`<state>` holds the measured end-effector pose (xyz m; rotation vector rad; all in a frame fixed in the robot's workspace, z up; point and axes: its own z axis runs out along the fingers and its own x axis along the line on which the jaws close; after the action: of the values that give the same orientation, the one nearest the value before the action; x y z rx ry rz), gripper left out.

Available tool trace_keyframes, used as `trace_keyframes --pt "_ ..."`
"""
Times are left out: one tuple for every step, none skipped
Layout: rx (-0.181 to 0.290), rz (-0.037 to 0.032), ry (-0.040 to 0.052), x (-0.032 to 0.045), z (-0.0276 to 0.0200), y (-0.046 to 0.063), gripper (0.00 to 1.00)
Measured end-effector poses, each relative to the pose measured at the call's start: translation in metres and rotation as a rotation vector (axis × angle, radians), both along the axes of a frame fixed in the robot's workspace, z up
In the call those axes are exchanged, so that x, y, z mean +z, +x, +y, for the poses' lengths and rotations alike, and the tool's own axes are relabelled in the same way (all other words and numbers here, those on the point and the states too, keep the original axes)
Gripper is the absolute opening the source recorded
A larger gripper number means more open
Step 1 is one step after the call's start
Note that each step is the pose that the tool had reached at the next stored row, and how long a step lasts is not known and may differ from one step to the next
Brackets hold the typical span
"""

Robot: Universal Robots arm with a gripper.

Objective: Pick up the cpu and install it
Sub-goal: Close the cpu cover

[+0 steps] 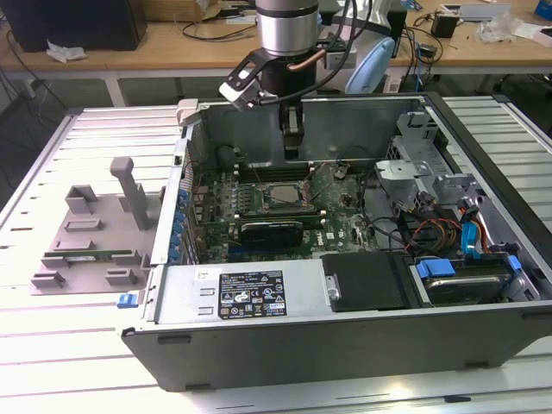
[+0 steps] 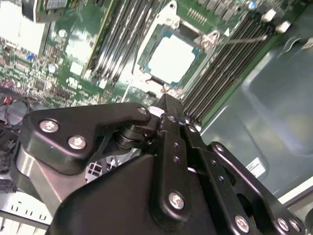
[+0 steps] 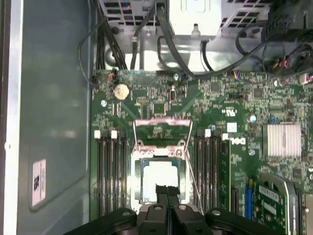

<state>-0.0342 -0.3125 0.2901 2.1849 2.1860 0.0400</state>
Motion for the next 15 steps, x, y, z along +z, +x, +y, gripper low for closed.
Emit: trace_keyframes --pt "0.0 0.0 -0.0001 0.0 -0.0001 0.007 0.11" --pt "0.0 0.0 -0.0001 0.0 -0.0002 0.011 0.11" --pt "0.0 0.0001 -0.0001 0.0 -0.0002 0.015 0.11" --pt "0.0 0.0 -0.0001 0.0 -0.0004 0.021 0.11" --pt "0.0 0.0 0.0 0.0 -0.0005 0.028 0.11" --pt "0.0 0.0001 0.0 0.0 -0.0006 0.032 0.11" --pt "0.0 0.0001 -0.0002 0.0 -0.0007 0.036 0.11" --pt "0.0 0.0001 0.0 0.0 -0.0009 0.044 0.11" --pt "0.0 0.0001 0.0001 -0.0001 -0.0011 0.05 0.11" --pt "0.0 0.0002 -0.0001 0.0 -0.0014 0.057 0.11" --pt "0.0 0.0002 0.0 0.0 -0.0016 0.066 0.11" --pt "0.0 0.0002 -0.0002 0.0001 -0.0018 0.073 0.11" --pt "0.0 0.0002 0.0001 0.0 -0.0018 0.077 0.11" --pt "0.0 0.0001 0.0002 -0.0001 -0.0018 0.079 0.11" --pt "0.0 0.0002 -0.0001 -0.0001 -0.0018 0.08 0.11"
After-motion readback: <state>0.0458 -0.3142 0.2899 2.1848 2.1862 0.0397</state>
